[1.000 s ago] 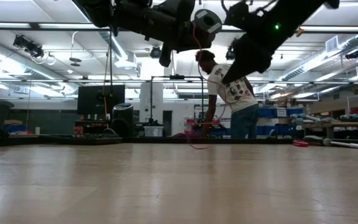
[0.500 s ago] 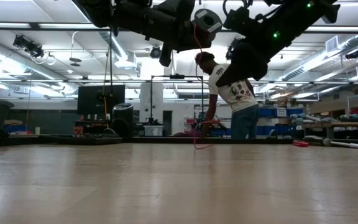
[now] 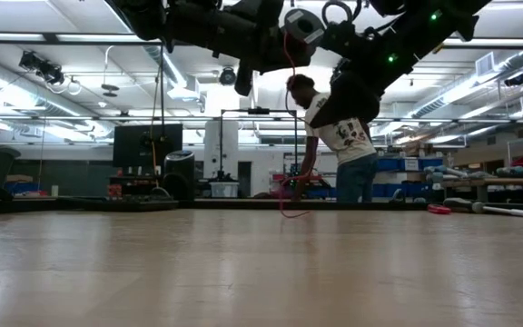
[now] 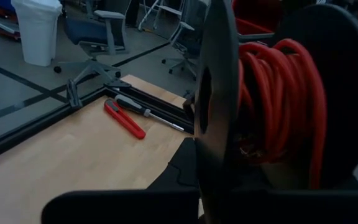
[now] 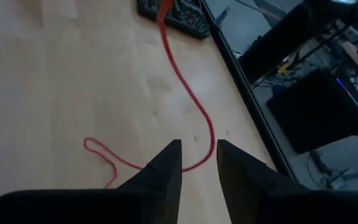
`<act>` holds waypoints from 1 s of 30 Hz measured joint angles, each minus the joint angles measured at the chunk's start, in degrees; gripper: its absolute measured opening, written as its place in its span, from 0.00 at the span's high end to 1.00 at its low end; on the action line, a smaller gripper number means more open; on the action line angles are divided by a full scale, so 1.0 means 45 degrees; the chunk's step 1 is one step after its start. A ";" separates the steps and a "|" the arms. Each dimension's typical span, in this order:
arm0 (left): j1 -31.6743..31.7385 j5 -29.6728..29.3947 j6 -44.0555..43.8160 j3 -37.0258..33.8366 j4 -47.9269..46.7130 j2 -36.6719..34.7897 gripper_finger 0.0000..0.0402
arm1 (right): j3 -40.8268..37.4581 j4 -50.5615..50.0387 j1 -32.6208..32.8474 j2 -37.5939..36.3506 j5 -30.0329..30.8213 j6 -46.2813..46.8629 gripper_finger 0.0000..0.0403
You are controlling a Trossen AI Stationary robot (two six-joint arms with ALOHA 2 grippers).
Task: Coil cords
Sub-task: Coil the red wire onto the black spool
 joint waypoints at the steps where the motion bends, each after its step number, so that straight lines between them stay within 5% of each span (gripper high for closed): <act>1: 0.0000 0.0009 0.0000 0.0003 -0.0002 0.0000 1.00 | 0.0000 0.0092 -0.0027 0.0000 -0.0179 -0.0258 0.76; 30: -0.0010 0.0368 -0.0010 0.0003 0.0183 0.0000 1.00 | 0.0005 0.1144 -0.0278 0.0243 -0.0376 -0.4099 0.79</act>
